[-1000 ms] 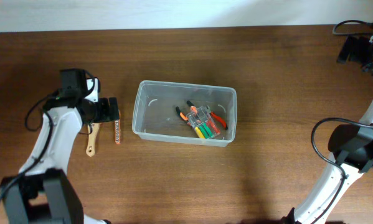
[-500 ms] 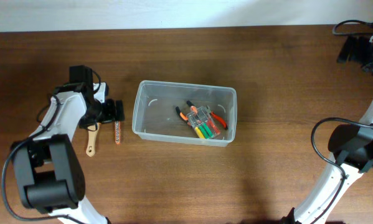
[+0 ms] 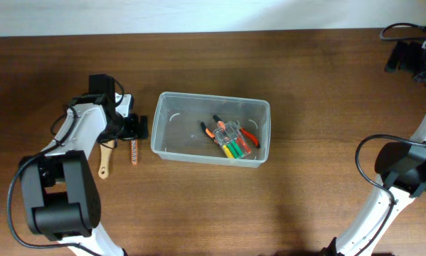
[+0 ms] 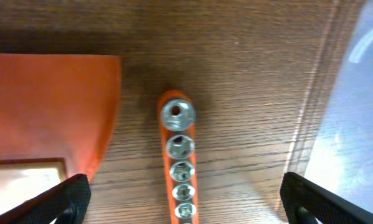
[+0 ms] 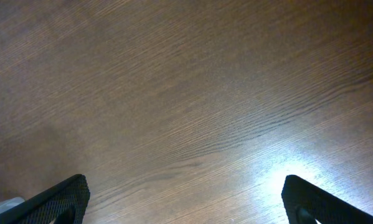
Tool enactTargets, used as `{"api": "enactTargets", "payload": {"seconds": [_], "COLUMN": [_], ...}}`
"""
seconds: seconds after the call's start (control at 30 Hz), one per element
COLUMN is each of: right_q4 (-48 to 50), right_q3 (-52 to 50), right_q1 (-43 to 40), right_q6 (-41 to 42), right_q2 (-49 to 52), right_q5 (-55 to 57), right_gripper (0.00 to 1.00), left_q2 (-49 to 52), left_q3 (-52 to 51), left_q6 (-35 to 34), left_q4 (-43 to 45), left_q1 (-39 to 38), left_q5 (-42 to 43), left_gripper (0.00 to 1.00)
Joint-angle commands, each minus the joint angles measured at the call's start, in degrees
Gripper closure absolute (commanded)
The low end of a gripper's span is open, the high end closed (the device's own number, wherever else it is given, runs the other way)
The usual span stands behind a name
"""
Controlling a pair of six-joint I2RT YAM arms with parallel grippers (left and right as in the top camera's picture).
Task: Pack container
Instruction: 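Lower the left gripper onto the socket rail and close on it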
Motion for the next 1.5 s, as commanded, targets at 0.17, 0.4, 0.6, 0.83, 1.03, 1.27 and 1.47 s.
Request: {"api": "enactTargets", "payload": {"seconds": [0.17,0.4,0.6,0.83,1.03,1.27,1.47], "right_q4": [0.0,0.0,0.0,0.0,0.0,0.0,0.0], "right_q3": [1.07,1.07,1.07,1.07,1.07,1.07,1.07], "right_q1": [0.0,0.0,0.0,0.0,0.0,0.0,0.0], "right_q6": [0.52,0.52,0.5,0.52,0.5,0.5,0.52], "right_q2": [-0.46,-0.46,-0.46,-0.46,-0.46,-0.46,-0.46], "right_q5": [-0.09,-0.09,-0.09,-0.09,-0.09,-0.09,-0.09], "right_gripper": [0.01,0.01,0.01,0.01,0.01,0.01,0.01], "left_q2": [0.46,0.48,1.75,8.15,9.03,9.03,9.01], "left_q3": [0.57,0.55,0.24,0.24,0.24,0.24,0.26], "left_q6": [1.16,1.14,1.07,-0.24,-0.26,-2.91,-4.57], "left_q4": [0.13,0.13,0.02,-0.52,-0.5,-2.23,-3.1], "left_q1": [-0.66,-0.66,-0.66,-0.66,-0.66,-0.68,-0.68], "left_q5": [0.98,0.96,-0.57,-0.5,-0.5,-0.59,-4.63], "left_gripper": [0.11,0.32,0.33,0.33,0.31,0.32,0.32]}}
